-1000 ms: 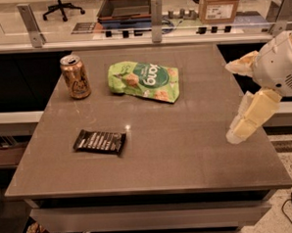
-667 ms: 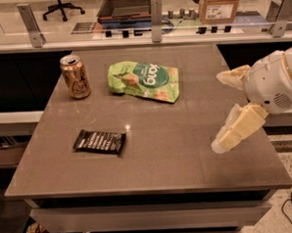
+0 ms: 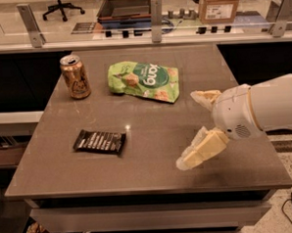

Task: Pick rxbar chocolate

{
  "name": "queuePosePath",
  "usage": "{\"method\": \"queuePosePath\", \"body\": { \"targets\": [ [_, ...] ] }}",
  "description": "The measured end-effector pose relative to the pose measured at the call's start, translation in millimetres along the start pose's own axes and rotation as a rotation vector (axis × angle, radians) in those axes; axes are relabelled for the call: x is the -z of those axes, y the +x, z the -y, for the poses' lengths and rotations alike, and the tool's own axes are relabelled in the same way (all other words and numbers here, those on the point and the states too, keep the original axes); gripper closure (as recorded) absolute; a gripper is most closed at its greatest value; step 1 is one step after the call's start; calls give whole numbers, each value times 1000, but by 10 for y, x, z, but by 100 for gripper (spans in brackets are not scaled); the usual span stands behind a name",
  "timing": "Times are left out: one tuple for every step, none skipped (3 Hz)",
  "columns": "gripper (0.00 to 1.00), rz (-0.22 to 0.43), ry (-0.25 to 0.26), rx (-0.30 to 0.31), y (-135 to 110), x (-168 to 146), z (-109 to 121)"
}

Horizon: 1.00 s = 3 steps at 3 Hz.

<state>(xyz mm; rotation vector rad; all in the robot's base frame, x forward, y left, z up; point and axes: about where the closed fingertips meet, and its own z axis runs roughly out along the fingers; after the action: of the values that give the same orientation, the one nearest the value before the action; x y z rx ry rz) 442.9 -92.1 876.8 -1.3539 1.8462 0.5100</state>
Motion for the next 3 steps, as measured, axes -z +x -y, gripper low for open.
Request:
{"method": "queuePosePath", "body": {
  "targets": [
    [0,36,-35,10,-74,-309,-114],
    [0,68,-79,37,-222,-549,-262],
    [0,95,-119,39,-352,-755,-368]
  ]
}}
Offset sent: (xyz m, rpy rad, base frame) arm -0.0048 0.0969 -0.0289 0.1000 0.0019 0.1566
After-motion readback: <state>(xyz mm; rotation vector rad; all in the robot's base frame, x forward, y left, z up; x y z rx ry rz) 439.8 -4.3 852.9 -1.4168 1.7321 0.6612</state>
